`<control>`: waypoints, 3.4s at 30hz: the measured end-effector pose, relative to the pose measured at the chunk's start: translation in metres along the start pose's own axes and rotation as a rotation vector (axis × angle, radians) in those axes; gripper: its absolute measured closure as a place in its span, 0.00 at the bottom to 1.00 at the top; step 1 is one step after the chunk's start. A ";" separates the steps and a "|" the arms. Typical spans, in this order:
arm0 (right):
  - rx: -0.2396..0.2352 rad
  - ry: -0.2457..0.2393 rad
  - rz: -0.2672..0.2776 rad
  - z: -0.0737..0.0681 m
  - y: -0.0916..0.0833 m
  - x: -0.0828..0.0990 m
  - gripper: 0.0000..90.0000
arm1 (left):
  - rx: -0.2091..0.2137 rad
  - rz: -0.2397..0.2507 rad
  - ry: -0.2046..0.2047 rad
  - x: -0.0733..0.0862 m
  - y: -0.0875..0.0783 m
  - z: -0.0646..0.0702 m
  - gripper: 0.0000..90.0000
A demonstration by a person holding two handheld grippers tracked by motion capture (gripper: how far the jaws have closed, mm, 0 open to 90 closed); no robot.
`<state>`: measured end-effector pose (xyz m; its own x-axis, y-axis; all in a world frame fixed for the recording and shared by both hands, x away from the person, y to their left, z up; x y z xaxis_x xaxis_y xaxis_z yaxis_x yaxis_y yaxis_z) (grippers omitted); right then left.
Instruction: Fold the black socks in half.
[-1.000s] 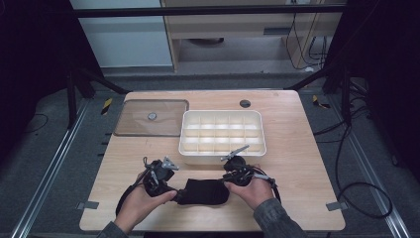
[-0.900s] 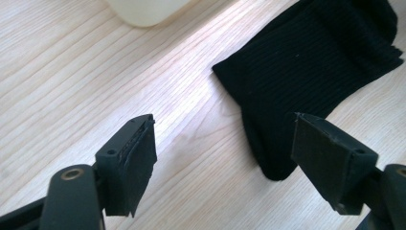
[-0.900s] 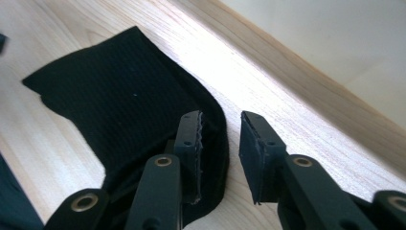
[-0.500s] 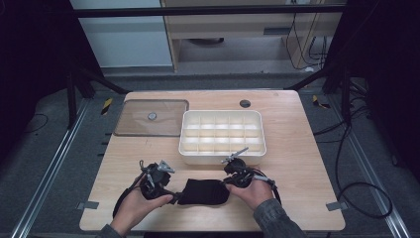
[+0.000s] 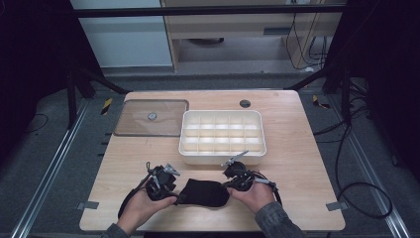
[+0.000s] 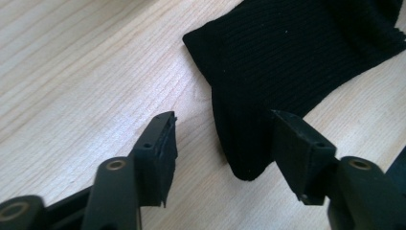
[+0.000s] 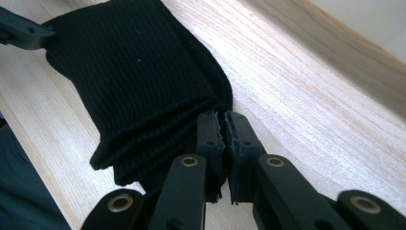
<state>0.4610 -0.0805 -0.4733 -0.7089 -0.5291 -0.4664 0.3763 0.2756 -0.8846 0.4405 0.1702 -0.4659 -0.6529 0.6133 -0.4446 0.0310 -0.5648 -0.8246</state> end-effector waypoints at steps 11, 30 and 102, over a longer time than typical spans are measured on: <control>-0.004 -0.004 -0.002 0.000 -0.001 0.001 0.95 | 0.022 -0.039 0.007 0.001 0.011 -0.001 0.63; -0.012 -0.020 0.001 -0.003 -0.003 0.001 0.97 | 0.061 -0.062 0.035 0.002 0.012 0.000 0.90; -0.021 -0.016 0.032 -0.014 -0.013 -0.011 0.96 | 0.044 -0.027 0.152 -0.035 -0.020 0.007 0.91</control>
<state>0.4553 -0.0669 -0.4569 -0.6868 -0.5327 -0.4944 0.3859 0.3091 -0.8692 0.4570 0.1558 -0.4315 -0.5308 0.7034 -0.4729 -0.0208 -0.5686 -0.8224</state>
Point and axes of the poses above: each handheld gripper's, and its own axes: y roughly forward along the jaws, x roughly out of its underside, z roughly to its right, the point moved 1 cm from there along y, roughly forward along the jaws, and after that the axes turned 15 degrees about x, right-handed, at the moved point
